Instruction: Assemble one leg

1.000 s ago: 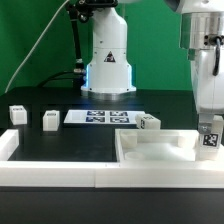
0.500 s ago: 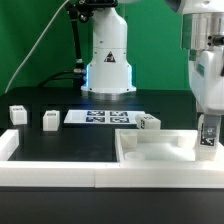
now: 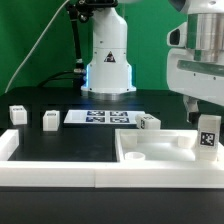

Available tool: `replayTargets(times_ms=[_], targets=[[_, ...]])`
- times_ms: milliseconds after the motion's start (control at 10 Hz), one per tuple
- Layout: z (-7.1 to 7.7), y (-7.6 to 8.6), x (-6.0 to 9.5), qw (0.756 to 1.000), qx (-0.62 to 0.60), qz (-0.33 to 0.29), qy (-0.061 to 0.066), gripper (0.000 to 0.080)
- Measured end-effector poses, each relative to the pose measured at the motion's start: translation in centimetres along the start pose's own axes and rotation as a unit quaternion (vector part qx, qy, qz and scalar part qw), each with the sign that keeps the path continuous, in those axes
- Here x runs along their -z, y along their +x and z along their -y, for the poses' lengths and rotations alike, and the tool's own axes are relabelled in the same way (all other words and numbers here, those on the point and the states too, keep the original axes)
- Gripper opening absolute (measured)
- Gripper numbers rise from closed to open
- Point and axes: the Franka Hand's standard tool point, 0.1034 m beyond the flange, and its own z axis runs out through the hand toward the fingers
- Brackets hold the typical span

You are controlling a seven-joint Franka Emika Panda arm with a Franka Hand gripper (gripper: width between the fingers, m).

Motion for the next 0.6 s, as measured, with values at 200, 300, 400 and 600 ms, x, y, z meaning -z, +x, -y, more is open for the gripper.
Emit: replayTargets(times_ms=[200,300,400,600], targets=[[0.18,-0.01,0.08,0.995,0.105,-0.001,0.001,0.0649],[0.23,-0.07,0.09,0.988,0.153,-0.001,0.001,0.0649],[0.24,-0.21,0.06,0.978,0.208,-0.004,-0.001,0.0649],[0.28,-0.24,0.11,0.954,0.299,-0.008,-0.004,0.0649]])
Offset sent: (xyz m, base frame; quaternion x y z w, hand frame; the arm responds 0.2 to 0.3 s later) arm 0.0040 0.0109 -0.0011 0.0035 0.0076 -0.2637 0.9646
